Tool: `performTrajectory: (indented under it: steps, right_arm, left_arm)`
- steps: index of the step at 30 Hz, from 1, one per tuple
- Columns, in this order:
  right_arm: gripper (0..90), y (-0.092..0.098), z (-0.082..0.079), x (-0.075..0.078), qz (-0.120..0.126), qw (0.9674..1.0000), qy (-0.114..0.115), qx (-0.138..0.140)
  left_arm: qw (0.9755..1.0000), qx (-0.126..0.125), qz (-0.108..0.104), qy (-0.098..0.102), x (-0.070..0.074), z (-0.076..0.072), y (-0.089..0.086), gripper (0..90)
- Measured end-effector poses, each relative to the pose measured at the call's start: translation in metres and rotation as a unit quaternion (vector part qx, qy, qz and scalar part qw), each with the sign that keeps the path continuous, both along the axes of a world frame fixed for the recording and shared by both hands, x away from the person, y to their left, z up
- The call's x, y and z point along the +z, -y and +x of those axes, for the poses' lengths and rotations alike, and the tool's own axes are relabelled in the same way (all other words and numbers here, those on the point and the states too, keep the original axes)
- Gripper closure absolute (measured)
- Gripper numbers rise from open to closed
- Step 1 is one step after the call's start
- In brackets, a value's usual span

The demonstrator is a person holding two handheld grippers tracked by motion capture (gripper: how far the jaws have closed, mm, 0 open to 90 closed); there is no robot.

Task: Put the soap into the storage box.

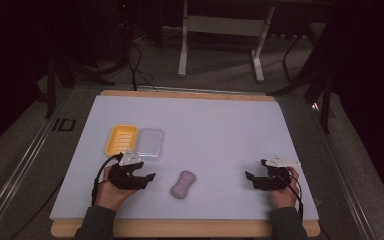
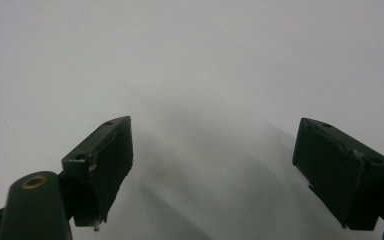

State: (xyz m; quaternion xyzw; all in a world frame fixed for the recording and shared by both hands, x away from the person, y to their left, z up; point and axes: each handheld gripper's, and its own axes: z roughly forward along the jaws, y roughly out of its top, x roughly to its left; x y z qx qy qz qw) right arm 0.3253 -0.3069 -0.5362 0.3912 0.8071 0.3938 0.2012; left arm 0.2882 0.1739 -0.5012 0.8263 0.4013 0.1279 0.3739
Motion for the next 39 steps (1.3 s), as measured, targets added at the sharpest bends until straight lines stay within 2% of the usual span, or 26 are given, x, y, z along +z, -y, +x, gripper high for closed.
performTrajectory:
  steps: [8,12,23,39]
  right_arm:
    - [16.0,0.002,-0.003,0.001,0.011,0.9998,0.014,-0.005]
    - [16.0,0.004,-0.004,0.001,0.02,0.9996,0.016,-0.01]
    - [16.5,0.005,-0.004,0.001,0.027,0.9994,0.02,-0.004]
    - [16.5,0.005,-0.005,0.001,0.027,0.9994,0.022,-0.008]
  left_arm:
    - [0.9999,0.001,0.01,-0.013,0.008,0.004,0.004,37.3]
    - [0.9994,-0.004,0.029,-0.016,0.015,0.007,0.01,37.8]
    - [0.9984,-0.012,0.05,-0.023,0.025,0.016,0.026,37.7]
    - [0.9978,-0.021,0.053,-0.032,0.033,0.021,0.042,37.5]
